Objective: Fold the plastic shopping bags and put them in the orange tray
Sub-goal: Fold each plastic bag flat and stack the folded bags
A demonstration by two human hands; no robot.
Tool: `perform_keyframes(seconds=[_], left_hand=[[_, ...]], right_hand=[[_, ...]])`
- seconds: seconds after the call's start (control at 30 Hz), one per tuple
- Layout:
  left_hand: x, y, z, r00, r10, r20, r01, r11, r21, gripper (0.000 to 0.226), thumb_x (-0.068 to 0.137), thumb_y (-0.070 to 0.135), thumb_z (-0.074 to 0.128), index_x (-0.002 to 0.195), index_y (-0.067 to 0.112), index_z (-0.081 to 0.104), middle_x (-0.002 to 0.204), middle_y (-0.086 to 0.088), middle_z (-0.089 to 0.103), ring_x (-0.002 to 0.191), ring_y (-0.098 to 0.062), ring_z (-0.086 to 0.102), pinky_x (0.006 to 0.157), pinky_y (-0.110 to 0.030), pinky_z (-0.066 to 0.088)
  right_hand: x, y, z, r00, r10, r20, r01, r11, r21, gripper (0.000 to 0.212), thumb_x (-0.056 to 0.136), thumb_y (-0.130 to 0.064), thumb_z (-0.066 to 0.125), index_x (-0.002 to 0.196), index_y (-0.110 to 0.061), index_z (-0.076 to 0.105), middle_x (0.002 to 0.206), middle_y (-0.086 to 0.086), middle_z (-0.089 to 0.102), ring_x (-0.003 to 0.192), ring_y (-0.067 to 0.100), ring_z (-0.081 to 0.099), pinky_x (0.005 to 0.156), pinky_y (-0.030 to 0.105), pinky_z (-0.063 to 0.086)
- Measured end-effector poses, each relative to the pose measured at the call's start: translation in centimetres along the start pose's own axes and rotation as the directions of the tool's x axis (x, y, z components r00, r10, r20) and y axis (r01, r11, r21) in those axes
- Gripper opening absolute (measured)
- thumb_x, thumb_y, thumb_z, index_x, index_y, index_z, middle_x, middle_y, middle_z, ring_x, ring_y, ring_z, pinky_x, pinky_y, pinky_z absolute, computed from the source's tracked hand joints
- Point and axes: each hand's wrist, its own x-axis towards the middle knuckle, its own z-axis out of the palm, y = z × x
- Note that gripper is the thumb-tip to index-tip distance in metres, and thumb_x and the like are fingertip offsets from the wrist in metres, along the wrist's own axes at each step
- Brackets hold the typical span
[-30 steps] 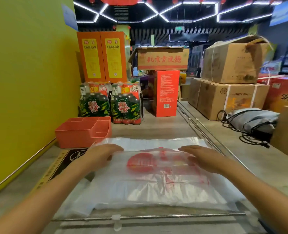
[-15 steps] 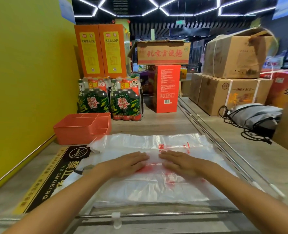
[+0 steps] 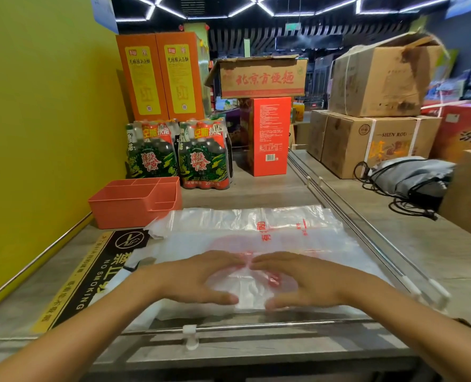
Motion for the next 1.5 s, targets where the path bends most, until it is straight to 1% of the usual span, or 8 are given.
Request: perform_keyframes(seconds=[0.23, 0.53, 0.7, 0.83, 0.9, 1.13, 1.3, 1.5], left_hand=[[0.0, 0.7, 0.8, 0.998, -0.037, 0.053, 0.035, 0.999, 0.036, 0.091, 0.083, 0.076, 0.06, 0.156, 0.047, 0.014, 0.163, 0.027, 0.011, 0.147, 0.004, 0.014, 0.12, -0.025, 0.012], [-1.0, 0.6, -0.1, 0.995, -0.05, -0.086, 0.05, 0.999, -0.002, 0.063, 0.091, 0.069, 0.054, 0.148, 0.049, 0.037, 0.151, 0.032, 0.034, 0.135, 0.012, 0.031, 0.112, -0.017, 0.023], [-1.5, 0.2, -0.9, 0.982, -0.018, -0.187, 0.026, 0.999, 0.043, 0.034, 0.101, 0.044, 0.054, 0.133, 0.033, 0.062, 0.129, 0.02, 0.064, 0.115, 0.006, 0.057, 0.099, -0.021, 0.045], [-2.1, 0.1, -3.4, 0.969, -0.019, -0.247, 0.035, 0.997, 0.063, 0.029, 0.1, 0.044, 0.053, 0.106, 0.021, 0.069, 0.103, 0.013, 0.073, 0.093, -0.001, 0.065, 0.084, -0.031, 0.051], [-2.4, -0.4, -4.8, 0.968, -0.041, -0.248, 0.051, 0.998, 0.033, 0.017, 0.101, 0.03, 0.058, 0.115, 0.028, 0.068, 0.105, 0.019, 0.073, 0.097, 0.003, 0.065, 0.089, -0.031, 0.053], [-3.8, -3.9, -6.4, 0.954, -0.216, -0.207, 0.209, 0.976, -0.053, 0.044, 0.1, 0.006, 0.056, 0.131, 0.036, 0.056, 0.101, 0.015, 0.074, 0.094, 0.003, 0.068, 0.091, -0.027, 0.055], [-4.9, -6.8, -6.3, 0.923, -0.36, -0.135, 0.354, 0.933, -0.064, 0.042, 0.097, 0.006, 0.056, 0.126, 0.036, 0.058, 0.098, 0.014, 0.072, 0.088, -0.002, 0.067, 0.077, -0.018, 0.053], [-4.1, -6.2, -4.6, 0.874, -0.31, -0.374, 0.419, 0.871, 0.259, 0.047, 0.1, 0.025, 0.055, 0.145, 0.037, 0.044, 0.154, 0.012, 0.037, 0.139, -0.01, 0.039, 0.114, -0.033, 0.039]], right_hand=[[0.7, 0.7, 1.5, 0.999, -0.004, 0.04, 0.006, 0.999, -0.038, 0.072, 0.091, -0.072, 0.051, 0.154, -0.042, 0.032, 0.162, -0.025, 0.021, 0.145, -0.001, 0.026, 0.122, 0.03, 0.022], [-0.1, 1.2, 0.5, 0.999, 0.024, -0.043, -0.022, 0.998, 0.063, 0.052, 0.103, -0.059, 0.034, 0.146, -0.034, 0.051, 0.147, -0.02, 0.051, 0.133, -0.001, 0.046, 0.115, 0.031, 0.036], [-0.2, 1.0, -0.7, 0.993, 0.036, -0.109, -0.033, 0.999, 0.032, 0.061, 0.099, -0.067, 0.027, 0.117, -0.024, 0.067, 0.112, -0.005, 0.071, 0.099, 0.012, 0.064, 0.094, 0.042, 0.049], [-0.4, 1.1, -3.1, 0.986, 0.031, -0.162, -0.047, 0.994, -0.094, 0.033, 0.103, -0.044, 0.05, 0.129, -0.03, 0.067, 0.126, -0.014, 0.068, 0.108, 0.007, 0.062, 0.098, 0.028, 0.048], [-0.8, 1.5, -4.3, 0.98, 0.041, -0.193, -0.067, 0.989, -0.129, 0.029, 0.102, -0.031, 0.057, 0.13, -0.032, 0.065, 0.121, -0.017, 0.07, 0.108, 0.003, 0.062, 0.096, 0.023, 0.047], [-1.5, 5.2, -5.3, 0.972, 0.113, -0.205, -0.118, 0.993, -0.012, 0.026, 0.099, -0.023, 0.064, 0.124, -0.029, 0.063, 0.081, -0.018, 0.073, 0.075, -0.003, 0.069, 0.083, 0.019, 0.052], [-1.3, 7.1, -4.4, 0.959, 0.194, -0.208, -0.208, 0.977, -0.046, 0.033, 0.099, -0.03, 0.063, 0.131, -0.032, 0.059, 0.09, -0.02, 0.071, 0.084, -0.005, 0.064, 0.086, 0.023, 0.053], [-0.6, 7.5, -2.1, 0.918, 0.128, -0.374, -0.196, 0.969, -0.151, 0.053, 0.097, -0.033, 0.065, 0.147, -0.034, 0.046, 0.143, -0.018, 0.048, 0.133, 0.004, 0.04, 0.112, 0.022, 0.035]])
